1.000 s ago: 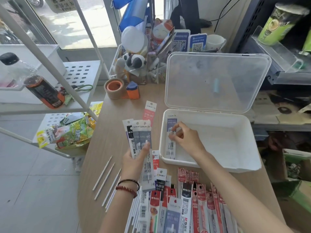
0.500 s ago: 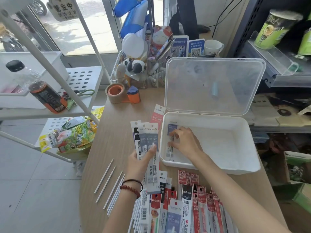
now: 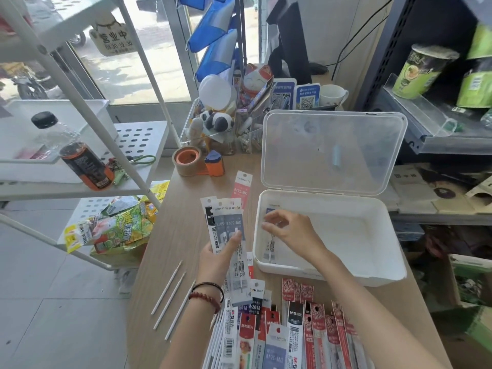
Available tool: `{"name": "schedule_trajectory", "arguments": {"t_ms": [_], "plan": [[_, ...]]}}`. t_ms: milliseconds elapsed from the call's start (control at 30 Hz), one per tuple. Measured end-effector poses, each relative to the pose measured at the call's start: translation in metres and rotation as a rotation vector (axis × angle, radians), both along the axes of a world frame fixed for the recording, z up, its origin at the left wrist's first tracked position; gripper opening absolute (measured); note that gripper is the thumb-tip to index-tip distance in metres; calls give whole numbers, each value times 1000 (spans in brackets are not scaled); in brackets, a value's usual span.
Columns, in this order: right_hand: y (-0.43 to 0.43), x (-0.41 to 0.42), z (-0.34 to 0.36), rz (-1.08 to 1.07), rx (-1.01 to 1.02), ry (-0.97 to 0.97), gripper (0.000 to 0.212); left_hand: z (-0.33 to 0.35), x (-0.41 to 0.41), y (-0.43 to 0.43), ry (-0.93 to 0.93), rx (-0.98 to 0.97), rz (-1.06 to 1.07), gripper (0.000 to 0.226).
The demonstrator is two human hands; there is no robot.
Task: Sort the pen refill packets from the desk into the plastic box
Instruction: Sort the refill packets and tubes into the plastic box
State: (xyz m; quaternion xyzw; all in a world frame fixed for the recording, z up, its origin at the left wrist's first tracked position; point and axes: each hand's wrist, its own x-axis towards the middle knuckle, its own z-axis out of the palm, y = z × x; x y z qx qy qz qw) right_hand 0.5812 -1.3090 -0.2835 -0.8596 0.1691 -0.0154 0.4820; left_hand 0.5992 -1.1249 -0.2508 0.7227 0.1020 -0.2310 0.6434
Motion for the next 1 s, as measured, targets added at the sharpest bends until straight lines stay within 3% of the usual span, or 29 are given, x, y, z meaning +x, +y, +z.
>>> {"name": "schedule_trajectory", "arguments": {"t_ms": [167,367,533,867,1000], "plan": [[14,-12,35,107,157,-49,26,6,0,-5,-21,0,19,28],[32,-23,41,159,141,-6,42,4,-1,-9,-42,30,31,32],[44,-32,31,118,217,1,43,4,0,-13,-45,42,23,29],[29,-28,28,3,365,-54,31,0,0,-5,8,75,25,52],[11,-22,19,-179,346,-98,28,-3,1,3,21,60,31,37]]}}
